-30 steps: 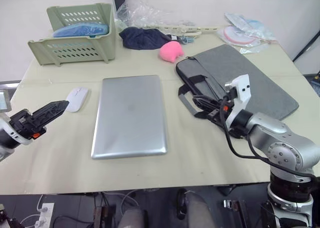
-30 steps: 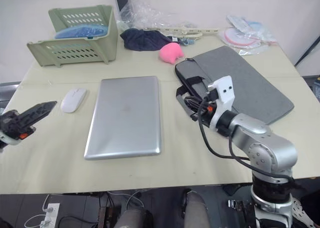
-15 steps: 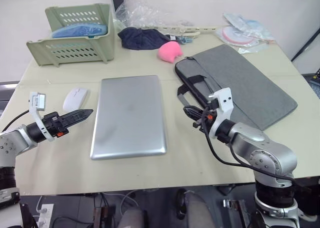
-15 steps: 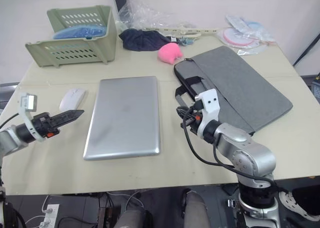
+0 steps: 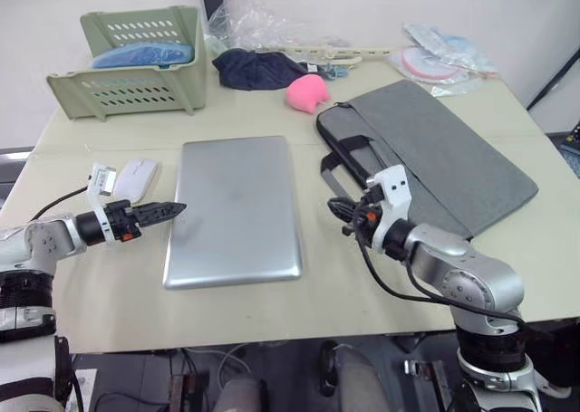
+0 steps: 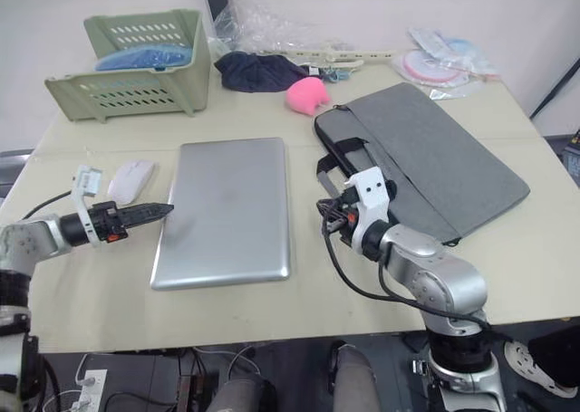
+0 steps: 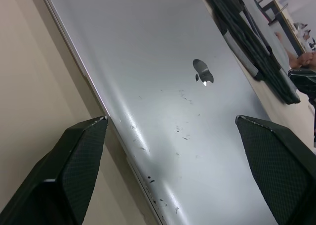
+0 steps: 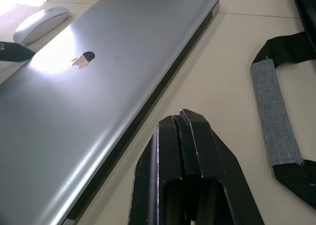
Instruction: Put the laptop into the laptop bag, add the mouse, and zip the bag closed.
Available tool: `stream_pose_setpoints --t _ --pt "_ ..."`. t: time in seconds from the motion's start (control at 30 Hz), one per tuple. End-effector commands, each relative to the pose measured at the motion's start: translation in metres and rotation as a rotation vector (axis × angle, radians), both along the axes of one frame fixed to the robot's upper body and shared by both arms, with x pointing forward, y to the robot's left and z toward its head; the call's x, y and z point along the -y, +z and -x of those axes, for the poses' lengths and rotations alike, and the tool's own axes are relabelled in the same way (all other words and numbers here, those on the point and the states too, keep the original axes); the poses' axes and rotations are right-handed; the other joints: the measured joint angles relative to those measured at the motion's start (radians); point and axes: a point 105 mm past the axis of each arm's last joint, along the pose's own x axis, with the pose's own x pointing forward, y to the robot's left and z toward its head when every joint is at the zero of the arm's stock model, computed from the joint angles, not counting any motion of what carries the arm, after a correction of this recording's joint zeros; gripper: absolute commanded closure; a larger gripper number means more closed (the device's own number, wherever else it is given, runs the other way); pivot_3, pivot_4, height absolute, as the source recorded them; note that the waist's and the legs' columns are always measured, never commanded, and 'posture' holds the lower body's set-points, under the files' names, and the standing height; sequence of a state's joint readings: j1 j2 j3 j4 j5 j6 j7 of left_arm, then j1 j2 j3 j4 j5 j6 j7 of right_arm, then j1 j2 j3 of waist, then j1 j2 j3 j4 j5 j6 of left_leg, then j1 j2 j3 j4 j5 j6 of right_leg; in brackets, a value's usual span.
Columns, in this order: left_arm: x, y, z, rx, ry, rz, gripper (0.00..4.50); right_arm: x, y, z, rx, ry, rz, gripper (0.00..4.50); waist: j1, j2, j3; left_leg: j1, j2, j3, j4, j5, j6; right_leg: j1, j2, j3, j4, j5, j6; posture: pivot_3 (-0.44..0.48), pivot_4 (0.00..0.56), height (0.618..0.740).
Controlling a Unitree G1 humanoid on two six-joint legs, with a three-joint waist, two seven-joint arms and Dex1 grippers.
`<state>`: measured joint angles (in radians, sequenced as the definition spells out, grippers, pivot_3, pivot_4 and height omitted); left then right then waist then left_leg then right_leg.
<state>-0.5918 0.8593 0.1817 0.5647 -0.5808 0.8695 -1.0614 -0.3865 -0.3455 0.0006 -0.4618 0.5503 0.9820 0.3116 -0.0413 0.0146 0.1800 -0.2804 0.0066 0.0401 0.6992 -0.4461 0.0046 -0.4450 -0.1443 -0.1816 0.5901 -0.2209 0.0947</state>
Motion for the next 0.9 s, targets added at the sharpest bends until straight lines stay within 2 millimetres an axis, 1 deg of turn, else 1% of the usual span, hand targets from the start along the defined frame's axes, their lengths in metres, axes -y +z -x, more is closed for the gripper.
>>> stream_pose_setpoints --t 0.03,0.13,0.27,0.47,0.57,0.73,0.9 --pt "-0.004 0.005 -0.003 0.021 -0.004 -0.013 0.00 -0.002 0.010 0.000 0.048 0.016 0.006 4.49 -0.003 0.000 0.000 0.000 0.000 0.000 0.000 0.000 0.000 0.000 0.000 0.000 0.000 0.000 0.000 0.000 0.150 0.740" --pt "-0.005 0.002 -0.006 0.011 0.000 -0.015 0.00 -0.004 0.008 0.000 0.044 0.016 0.017 4.49 -0.008 0.000 0.000 0.000 0.000 0.000 0.000 0.000 0.000 0.000 0.000 0.000 0.000 0.000 0.000 0.000 0.150 0.740" --pt "-0.001 -0.006 -0.011 -0.014 -0.005 -0.016 0.00 -0.006 0.004 -0.006 0.036 0.006 0.046 4.49 -0.007 -0.001 0.000 0.000 0.000 0.000 0.001 0.000 0.000 0.000 0.000 0.000 0.000 0.000 0.000 0.000 0.150 0.740" --pt "0.009 -0.014 -0.018 -0.036 -0.023 -0.004 0.00 -0.014 0.000 -0.021 0.051 -0.010 0.106 4.49 -0.003 -0.001 -0.001 0.000 0.000 0.000 0.001 0.000 0.000 0.000 -0.001 0.000 0.001 0.000 0.000 0.000 0.150 0.740" --pt "0.013 -0.015 -0.020 -0.042 -0.034 0.002 0.00 -0.020 -0.002 -0.030 0.058 -0.012 0.131 4.49 0.009 -0.001 -0.002 0.000 -0.001 0.000 0.002 0.000 0.001 0.001 -0.002 0.001 0.001 0.000 0.000 0.000 0.150 0.740" --pt "0.018 -0.016 -0.021 -0.046 -0.049 0.014 0.00 -0.035 -0.007 -0.038 0.073 0.027 0.161 4.49 0.012 -0.001 -0.002 0.000 -0.002 -0.001 0.002 0.000 0.001 0.001 -0.003 0.001 0.002 0.000 0.000 0.000 0.150 0.740" --pt "0.024 -0.018 -0.021 -0.049 -0.068 0.019 0.00 -0.044 -0.019 -0.050 0.068 0.053 0.187 4.49 0.014 -0.001 -0.002 -0.001 -0.003 -0.002 0.002 0.001 0.002 0.001 -0.004 0.000 0.002 0.000 0.000 0.000 0.150 0.740"
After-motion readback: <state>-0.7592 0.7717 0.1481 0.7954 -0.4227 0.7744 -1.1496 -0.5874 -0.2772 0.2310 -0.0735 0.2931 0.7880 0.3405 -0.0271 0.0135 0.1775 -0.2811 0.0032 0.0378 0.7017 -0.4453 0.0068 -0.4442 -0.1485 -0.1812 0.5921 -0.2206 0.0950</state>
